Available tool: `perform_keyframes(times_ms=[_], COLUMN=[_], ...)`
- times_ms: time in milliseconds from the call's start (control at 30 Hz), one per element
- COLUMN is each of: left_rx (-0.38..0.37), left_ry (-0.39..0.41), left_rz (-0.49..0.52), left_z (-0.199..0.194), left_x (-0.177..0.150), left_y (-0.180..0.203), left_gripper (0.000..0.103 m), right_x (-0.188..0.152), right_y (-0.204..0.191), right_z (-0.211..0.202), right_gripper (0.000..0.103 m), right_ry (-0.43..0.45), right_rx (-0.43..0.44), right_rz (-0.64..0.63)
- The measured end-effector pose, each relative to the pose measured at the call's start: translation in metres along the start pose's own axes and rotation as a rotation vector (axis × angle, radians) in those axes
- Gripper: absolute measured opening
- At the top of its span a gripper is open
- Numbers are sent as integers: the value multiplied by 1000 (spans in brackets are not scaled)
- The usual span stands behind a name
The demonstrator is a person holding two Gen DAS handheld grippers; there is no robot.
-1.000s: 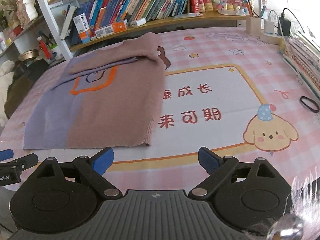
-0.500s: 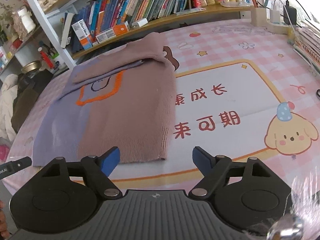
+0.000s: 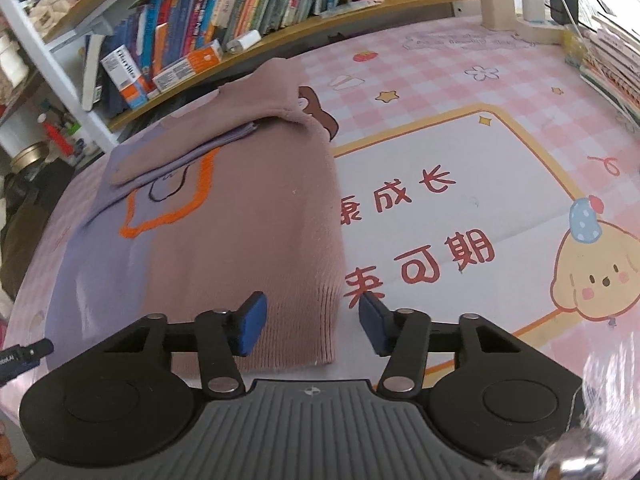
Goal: Fold clothes
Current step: 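Move the right tool to the pink hem edge while the left tool approaches the lavender hem, then grasp the hem with the right tool while the left tool grasps the lavender hem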
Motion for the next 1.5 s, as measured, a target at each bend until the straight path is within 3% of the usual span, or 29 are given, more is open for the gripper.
perform_keyframes(times_ms=[167,200,233,300,433,600,733,1000,1500], left_rx=[-57,-67,-73,-88,-153,-155,-157,-157,-181], left_ry=[-28,-33,-30,-13,8,-32,-44,-74,-61], left_rz=[14,14,21,46,132,143,121,63,-12], left_z=[11,13,12,10,8,16,18,21,21], left_x=[5,5,6,9,15,15,16,13,15], left_y=[2,3,5,10,31,33,26,12,6], left_gripper=[15,10,6,6,6,8,13,29,29], right_x=[3,4,4,6,9,13,19,38,5], right_y=[-1,-3,-5,-13,-35,-43,-40,-29,-15], right_z=[6,7,8,6,-7,1,7,28,17], right_gripper=[37,22,13,12,12,17,38,38,33], right_ry=[6,4,-1,16,93,60,49,18,-90], right_rx=[-30,-30,-25,-15,104,144,122,102,172], right_rz=[0,-6,-11,-31,-87,-68,-28,76,122])
Point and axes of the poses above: each gripper's, at about its wrist camera, not at the fingertips, and z roughly the way its jaws point, y to its right, x to its top, the point moved 5 cm from there along z, roughly the way its jaws point, and after that the axes turned 15 degrees about -x, right-handed, at the moved point
